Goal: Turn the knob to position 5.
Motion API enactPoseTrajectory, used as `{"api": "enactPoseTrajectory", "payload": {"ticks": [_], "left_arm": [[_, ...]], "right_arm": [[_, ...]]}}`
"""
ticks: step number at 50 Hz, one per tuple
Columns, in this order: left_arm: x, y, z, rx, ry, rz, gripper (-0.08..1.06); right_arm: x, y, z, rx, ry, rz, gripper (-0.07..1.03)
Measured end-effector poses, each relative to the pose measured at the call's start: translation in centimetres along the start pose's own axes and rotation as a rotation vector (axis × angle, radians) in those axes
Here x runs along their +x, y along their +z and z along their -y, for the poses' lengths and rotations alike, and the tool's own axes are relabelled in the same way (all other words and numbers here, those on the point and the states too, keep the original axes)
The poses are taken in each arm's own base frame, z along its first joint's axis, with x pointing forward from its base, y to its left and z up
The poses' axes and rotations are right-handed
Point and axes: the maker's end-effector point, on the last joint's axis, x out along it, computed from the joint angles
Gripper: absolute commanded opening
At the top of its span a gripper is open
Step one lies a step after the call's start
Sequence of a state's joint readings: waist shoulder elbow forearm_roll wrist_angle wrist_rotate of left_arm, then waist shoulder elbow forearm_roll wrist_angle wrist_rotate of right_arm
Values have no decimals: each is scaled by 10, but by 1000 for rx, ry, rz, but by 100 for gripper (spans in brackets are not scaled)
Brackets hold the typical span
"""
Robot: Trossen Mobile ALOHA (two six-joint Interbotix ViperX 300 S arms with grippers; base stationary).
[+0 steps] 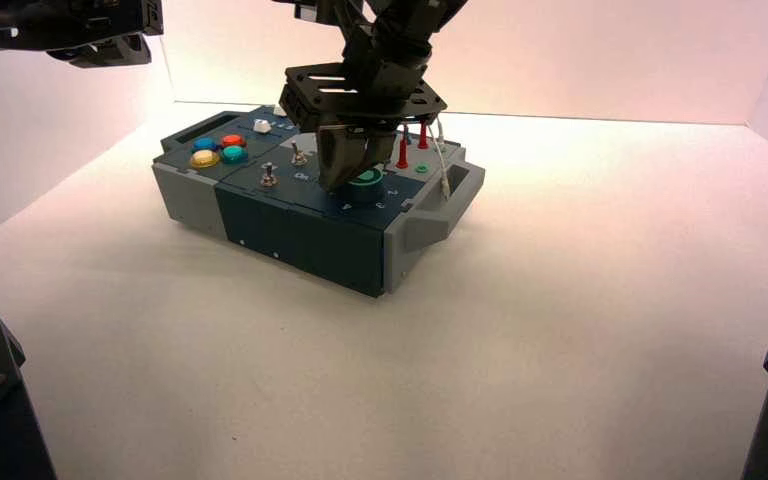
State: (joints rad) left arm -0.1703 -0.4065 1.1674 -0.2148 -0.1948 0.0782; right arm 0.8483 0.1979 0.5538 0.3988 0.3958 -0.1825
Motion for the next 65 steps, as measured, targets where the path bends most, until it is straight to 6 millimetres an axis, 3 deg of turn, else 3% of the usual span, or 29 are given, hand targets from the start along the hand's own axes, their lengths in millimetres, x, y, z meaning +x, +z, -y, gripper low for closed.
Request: {"api": "enactPoseTrajectory", "payload": {"ticks": [15, 25, 36, 41, 50, 56, 65], "left_arm": [[0, 0, 0, 0, 0, 0, -3], [0, 0, 0, -2, 0, 0, -3], [0, 0, 0, 0, 0, 0, -3], [0, -1, 0, 0, 0, -2, -3], [0, 0, 0, 0, 0, 0, -3], [0, 0, 0, 0, 0, 0, -3], [0, 0, 0, 1, -1, 0, -3]], "right_arm": [[-1, 0, -10, -19, 11, 3, -2], [-24, 15, -16, -30, 23, 68, -2], [-44, 19, -18, -39, 27, 112, -2], [-49, 17, -11, -28, 18, 123, -2], [-56, 10, 22, 33, -28, 146, -2], [-71, 7, 48, 88, -67, 185, -2], [-92, 4, 64, 106, -100, 248, -2]]}}
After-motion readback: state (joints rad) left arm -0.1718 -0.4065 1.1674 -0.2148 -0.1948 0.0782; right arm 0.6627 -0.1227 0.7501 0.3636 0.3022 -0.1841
